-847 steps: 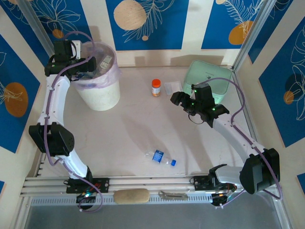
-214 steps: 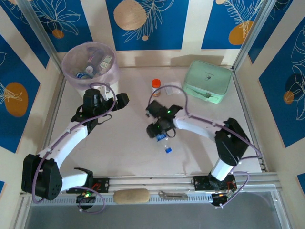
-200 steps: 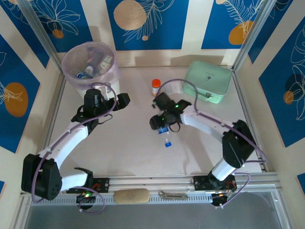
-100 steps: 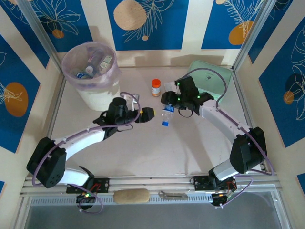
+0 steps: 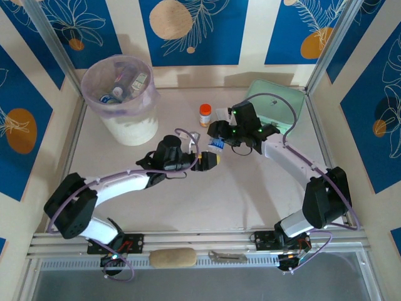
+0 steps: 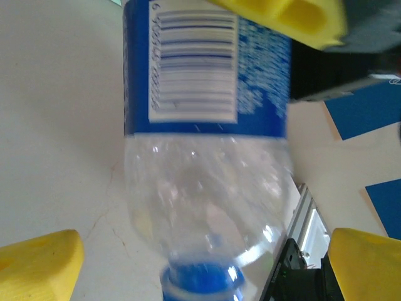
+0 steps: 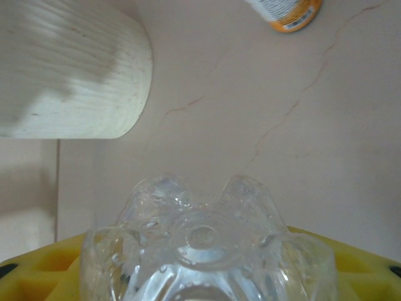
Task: Put the plastic bottles in the bin
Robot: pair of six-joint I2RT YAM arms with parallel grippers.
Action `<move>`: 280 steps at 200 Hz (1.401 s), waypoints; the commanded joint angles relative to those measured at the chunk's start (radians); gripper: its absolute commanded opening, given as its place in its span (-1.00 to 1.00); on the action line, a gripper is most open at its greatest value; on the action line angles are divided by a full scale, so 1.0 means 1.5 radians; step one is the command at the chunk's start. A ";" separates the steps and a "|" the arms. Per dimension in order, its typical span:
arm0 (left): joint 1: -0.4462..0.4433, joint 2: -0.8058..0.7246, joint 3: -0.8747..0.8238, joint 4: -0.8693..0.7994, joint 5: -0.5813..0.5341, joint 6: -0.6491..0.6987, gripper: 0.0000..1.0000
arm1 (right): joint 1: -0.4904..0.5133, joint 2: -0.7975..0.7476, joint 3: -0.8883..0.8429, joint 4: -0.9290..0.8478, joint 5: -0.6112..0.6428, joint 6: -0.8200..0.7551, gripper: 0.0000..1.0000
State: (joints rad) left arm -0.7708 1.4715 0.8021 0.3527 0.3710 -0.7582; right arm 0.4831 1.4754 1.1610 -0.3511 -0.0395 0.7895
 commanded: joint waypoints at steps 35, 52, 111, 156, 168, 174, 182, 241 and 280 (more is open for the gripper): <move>-0.004 0.049 0.064 0.057 0.004 0.023 0.89 | 0.029 -0.044 -0.032 0.027 -0.050 0.052 0.00; -0.003 0.059 0.077 0.053 0.008 0.028 0.75 | 0.036 -0.046 -0.040 0.033 -0.047 0.057 0.00; -0.003 0.060 0.066 0.057 0.012 0.025 0.30 | 0.041 -0.045 -0.045 0.031 -0.014 0.059 0.00; -0.002 0.050 0.059 0.040 0.007 0.038 -0.04 | 0.041 -0.042 -0.042 0.037 -0.007 0.063 0.00; 0.000 0.050 0.060 0.040 0.007 0.039 -0.12 | 0.041 -0.043 -0.042 0.037 -0.007 0.065 0.02; 0.000 0.050 0.061 0.041 0.007 0.038 -0.15 | 0.041 -0.043 -0.042 0.038 -0.007 0.066 0.04; 0.001 0.051 0.062 0.042 0.007 0.038 -0.18 | 0.042 -0.044 -0.043 0.038 -0.006 0.066 0.07; 0.013 0.060 0.021 0.071 -0.005 0.003 -0.23 | 0.009 -0.067 -0.049 0.037 -0.001 0.066 0.55; 0.036 0.060 -0.022 0.096 -0.005 -0.030 -0.25 | -0.030 -0.094 -0.083 0.035 0.019 0.083 0.59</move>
State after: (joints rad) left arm -0.7452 1.5597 0.8017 0.4412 0.3702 -0.7662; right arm 0.4675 1.3769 1.0752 -0.2985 -0.0402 0.8909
